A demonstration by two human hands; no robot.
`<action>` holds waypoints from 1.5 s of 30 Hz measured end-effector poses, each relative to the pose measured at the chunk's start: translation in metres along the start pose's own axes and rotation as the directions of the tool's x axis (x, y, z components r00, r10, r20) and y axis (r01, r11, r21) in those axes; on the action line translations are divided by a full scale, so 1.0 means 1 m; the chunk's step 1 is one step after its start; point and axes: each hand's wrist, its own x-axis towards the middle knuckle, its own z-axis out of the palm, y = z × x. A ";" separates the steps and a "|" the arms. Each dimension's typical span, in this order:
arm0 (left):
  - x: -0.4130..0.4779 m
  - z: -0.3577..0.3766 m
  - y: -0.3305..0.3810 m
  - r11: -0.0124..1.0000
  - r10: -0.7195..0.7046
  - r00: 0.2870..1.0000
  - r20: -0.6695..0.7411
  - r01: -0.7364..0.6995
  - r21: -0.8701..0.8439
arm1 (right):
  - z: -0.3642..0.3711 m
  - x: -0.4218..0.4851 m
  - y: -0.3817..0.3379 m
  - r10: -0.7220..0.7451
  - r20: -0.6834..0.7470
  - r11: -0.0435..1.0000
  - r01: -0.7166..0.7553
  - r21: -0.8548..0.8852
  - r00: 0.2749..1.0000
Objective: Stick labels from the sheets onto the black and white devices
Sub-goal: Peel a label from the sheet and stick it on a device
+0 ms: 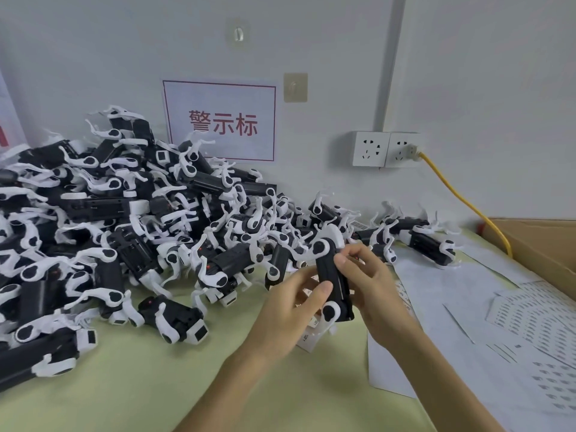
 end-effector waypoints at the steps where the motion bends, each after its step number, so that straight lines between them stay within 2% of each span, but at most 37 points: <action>1: 0.000 -0.001 -0.001 0.999 0.011 1.000 0.003 -0.011 0.039 | 0.000 0.000 0.000 0.027 0.005 0.999 -0.027 0.025 1.000; 6: 0.000 -0.003 -0.007 0.995 0.019 1.000 0.019 -0.020 0.098 | -0.003 0.000 -0.001 0.159 0.097 0.979 -0.170 0.114 0.983; 12: -0.001 -0.001 -0.007 0.990 -0.076 0.996 0.041 0.080 -0.118 | -0.003 0.002 0.003 0.201 0.115 0.962 -0.218 0.165 0.973; 17: 0.004 -0.002 -0.001 0.933 -0.242 0.970 -0.023 0.226 -0.280 | -0.003 0.004 0.009 0.048 0.223 0.993 -0.070 0.093 0.974; 20: 0.005 -0.007 -0.004 0.945 -0.275 0.958 -0.078 0.255 -0.203 | 0.003 0.001 0.014 -0.014 0.288 0.994 0.045 -0.102 0.957; 23: 0.004 -0.013 -0.010 0.963 -0.250 0.962 -0.111 0.234 -0.135 | 0.012 -0.001 0.020 -0.135 0.169 0.903 0.191 -0.385 0.976; 25: 0.004 -0.013 -0.011 0.958 -0.267 0.950 -0.161 0.245 -0.147 | 0.016 -0.003 0.023 -0.236 0.076 0.822 0.240 -0.516 0.969; 27: 0.005 -0.011 -0.008 0.958 -0.248 0.946 -0.207 0.208 -0.197 | 0.016 -0.004 0.023 -0.335 0.037 0.776 0.298 -0.556 0.942; 29: 0.006 -0.012 -0.003 0.948 -0.254 0.944 -0.208 0.200 -0.248 | 0.014 -0.003 0.022 -0.388 0.007 0.776 0.331 -0.537 0.922; 31: 0.007 -0.014 0.000 0.932 -0.228 0.951 -0.207 0.152 -0.329 | 0.009 -0.001 0.019 -0.354 -0.041 0.811 0.285 -0.511 0.934; 33: 0.007 -0.018 0.007 0.892 -0.238 0.946 -0.219 0.124 -0.434 | 0.003 0.004 0.019 -0.239 -0.022 0.788 0.180 -0.588 0.971; 34: 0.007 -0.019 0.008 0.864 -0.262 0.936 -0.234 0.120 -0.488 | -0.001 0.006 0.023 -0.148 0.033 0.699 0.128 -0.703 0.988; 35: 0.008 -0.021 0.008 0.841 -0.286 0.927 -0.243 0.121 -0.528 | -0.005 0.007 0.028 -0.024 0.098 0.549 0.095 -0.831 0.995; 36: 0.009 -0.024 0.007 0.820 -0.305 0.924 -0.232 0.131 -0.557 | -0.008 0.008 0.035 0.116 0.142 0.385 0.088 -0.919 0.983; 37: 0.009 -0.026 0.006 0.805 -0.324 0.921 -0.216 0.148 -0.575 | -0.010 0.008 0.042 0.236 0.161 0.265 0.095 -0.959 0.958; 38: 0.010 -0.028 0.007 0.801 -0.338 0.920 -0.200 0.169 -0.574 | -0.011 0.009 0.049 0.312 0.169 0.216 0.104 -0.971 0.935; 40: 0.009 -0.032 0.005 0.799 -0.342 0.923 -0.176 0.187 -0.571 | -0.012 0.011 0.056 0.322 0.180 0.234 0.106 -0.966 0.930; 43: 0.008 -0.038 0.004 0.778 -0.323 0.935 -0.147 0.174 -0.604 | -0.013 0.013 0.053 0.200 0.159 0.276 0.100 -0.956 0.967; 45: 0.009 -0.041 0.001 0.743 -0.290 0.954 -0.074 0.176 -0.645 | -0.012 0.013 0.047 0.143 0.113 0.324 0.062 -0.944 0.983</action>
